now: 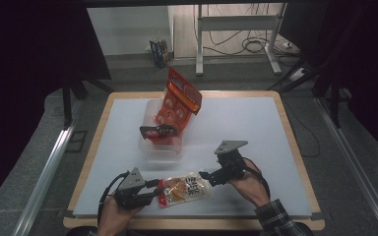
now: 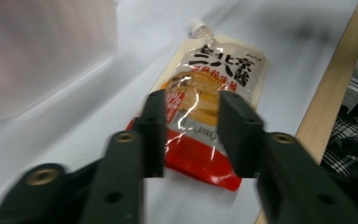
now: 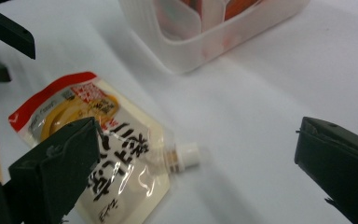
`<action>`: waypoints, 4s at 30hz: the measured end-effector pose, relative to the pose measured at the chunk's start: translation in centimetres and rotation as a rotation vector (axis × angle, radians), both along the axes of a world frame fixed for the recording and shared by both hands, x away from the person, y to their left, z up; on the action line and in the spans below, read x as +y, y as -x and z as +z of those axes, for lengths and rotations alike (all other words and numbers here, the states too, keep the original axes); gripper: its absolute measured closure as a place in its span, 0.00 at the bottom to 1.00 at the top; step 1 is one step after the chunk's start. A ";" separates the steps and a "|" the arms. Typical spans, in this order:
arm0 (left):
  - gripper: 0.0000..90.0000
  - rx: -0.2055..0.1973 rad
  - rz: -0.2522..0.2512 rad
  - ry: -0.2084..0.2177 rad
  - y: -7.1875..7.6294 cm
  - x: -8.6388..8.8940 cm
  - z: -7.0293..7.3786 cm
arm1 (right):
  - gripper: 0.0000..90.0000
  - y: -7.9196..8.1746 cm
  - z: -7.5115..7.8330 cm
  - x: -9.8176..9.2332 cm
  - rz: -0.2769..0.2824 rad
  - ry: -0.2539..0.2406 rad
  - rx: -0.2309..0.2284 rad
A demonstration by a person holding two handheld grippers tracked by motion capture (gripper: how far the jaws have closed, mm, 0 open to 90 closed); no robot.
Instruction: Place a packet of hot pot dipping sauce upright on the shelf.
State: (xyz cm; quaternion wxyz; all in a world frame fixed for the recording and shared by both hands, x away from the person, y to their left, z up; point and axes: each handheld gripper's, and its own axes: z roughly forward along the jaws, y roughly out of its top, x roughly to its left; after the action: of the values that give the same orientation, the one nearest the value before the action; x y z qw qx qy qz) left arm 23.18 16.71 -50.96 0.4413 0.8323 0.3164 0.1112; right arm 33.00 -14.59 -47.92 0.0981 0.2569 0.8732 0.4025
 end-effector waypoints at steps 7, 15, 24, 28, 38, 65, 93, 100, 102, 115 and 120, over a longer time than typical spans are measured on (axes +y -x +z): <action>1.00 0.017 -0.034 -0.028 -0.9 -1.2 -0.5 | 0.00 1.1 -0.7 -0.7 -0.011 0.019 0.014; 1.00 0.062 -0.050 -0.092 -1.6 -2.5 -2.0 | 0.00 1.8 -1.3 -1.2 -0.012 0.017 0.045; 1.00 0.137 -0.019 -0.091 -2.1 -0.6 -3.1 | 0.00 1.8 -1.7 -1.3 0.000 0.008 0.093; 1.00 0.135 0.004 -0.121 -2.0 -0.2 -3.1 | 0.00 1.9 -2.1 -0.8 0.007 0.023 0.126; 1.00 0.128 0.015 -0.133 -1.8 -0.4 -3.1 | 0.08 2.2 -3.4 0.6 0.041 0.063 0.198; 1.00 0.146 0.021 -0.134 -1.9 -0.4 -3.0 | 0.31 1.3 -3.9 3.2 0.093 -0.120 0.376; 0.35 -0.005 0.056 -0.062 -0.6 -0.5 -1.4 | 0.87 1.3 1.1 4.6 0.189 -0.110 0.251; 0.25 -0.011 0.075 -0.045 -0.6 -0.2 -1.4 | 0.87 1.1 2.8 4.2 0.201 -0.112 0.220; 0.24 -0.015 0.076 -0.045 -0.6 -0.2 -1.3 | 0.88 1.0 3.3 3.9 0.203 -0.125 0.215; 0.14 -0.027 0.078 -0.050 -0.5 -0.2 -1.2 | 0.88 0.1 5.9 2.5 0.177 -0.121 0.150; 0.13 -0.026 0.079 -0.058 -0.4 -0.1 -1.2 | 0.88 -0.5 7.2 2.0 0.173 -0.127 0.128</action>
State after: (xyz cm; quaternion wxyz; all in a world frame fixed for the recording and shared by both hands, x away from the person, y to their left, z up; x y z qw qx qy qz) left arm 23.60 16.66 -52.19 0.4165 0.8301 0.3398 0.1482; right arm 33.50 -12.59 -40.75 -0.0095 0.2116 0.8692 0.4467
